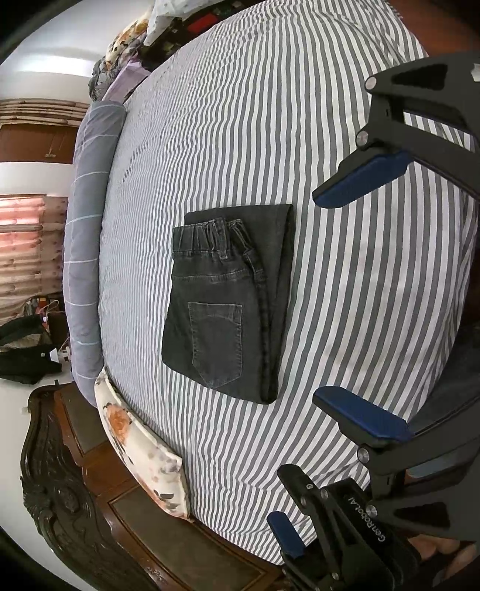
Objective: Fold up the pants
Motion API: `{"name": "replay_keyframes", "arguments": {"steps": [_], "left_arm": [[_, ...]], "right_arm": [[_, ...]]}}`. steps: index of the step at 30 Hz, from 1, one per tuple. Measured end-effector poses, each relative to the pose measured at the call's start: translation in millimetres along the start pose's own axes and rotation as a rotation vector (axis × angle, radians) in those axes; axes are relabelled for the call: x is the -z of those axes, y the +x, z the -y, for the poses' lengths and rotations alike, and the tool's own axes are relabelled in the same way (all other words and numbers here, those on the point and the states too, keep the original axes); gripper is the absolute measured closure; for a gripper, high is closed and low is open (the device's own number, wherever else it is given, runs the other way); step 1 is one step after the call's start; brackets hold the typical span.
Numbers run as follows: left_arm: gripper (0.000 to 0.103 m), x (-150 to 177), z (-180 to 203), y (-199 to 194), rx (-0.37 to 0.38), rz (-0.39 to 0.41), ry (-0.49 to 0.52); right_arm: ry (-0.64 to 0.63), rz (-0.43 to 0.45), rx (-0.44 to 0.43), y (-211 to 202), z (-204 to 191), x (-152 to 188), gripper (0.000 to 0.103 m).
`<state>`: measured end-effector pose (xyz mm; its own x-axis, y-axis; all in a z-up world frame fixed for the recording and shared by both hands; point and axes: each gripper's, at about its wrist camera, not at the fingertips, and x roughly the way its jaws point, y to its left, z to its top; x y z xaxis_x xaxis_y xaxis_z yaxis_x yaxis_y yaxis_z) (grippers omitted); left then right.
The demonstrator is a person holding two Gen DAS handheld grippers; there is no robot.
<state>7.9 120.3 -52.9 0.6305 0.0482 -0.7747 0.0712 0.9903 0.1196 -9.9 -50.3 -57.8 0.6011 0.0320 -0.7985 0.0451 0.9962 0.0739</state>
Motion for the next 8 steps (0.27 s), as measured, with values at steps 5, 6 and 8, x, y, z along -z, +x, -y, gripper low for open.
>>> {"name": "replay_keyframes", "arguments": {"steps": [5,6,8], "left_arm": [[0.038,0.2,2.0,-0.5,0.004,0.003,0.006],[0.038,0.0,2.3,-0.5,0.004,0.006,0.009],[0.038,-0.2,2.5,-0.1,0.009,0.006,0.012]], "right_arm": [[0.003,-0.005,-0.007,-0.7,1.4,0.1,0.007],[0.004,-0.005,-0.006,-1.2,2.1,-0.2,0.007],[0.004,-0.005,-0.006,-0.7,3.2,-0.6,0.007]]}}
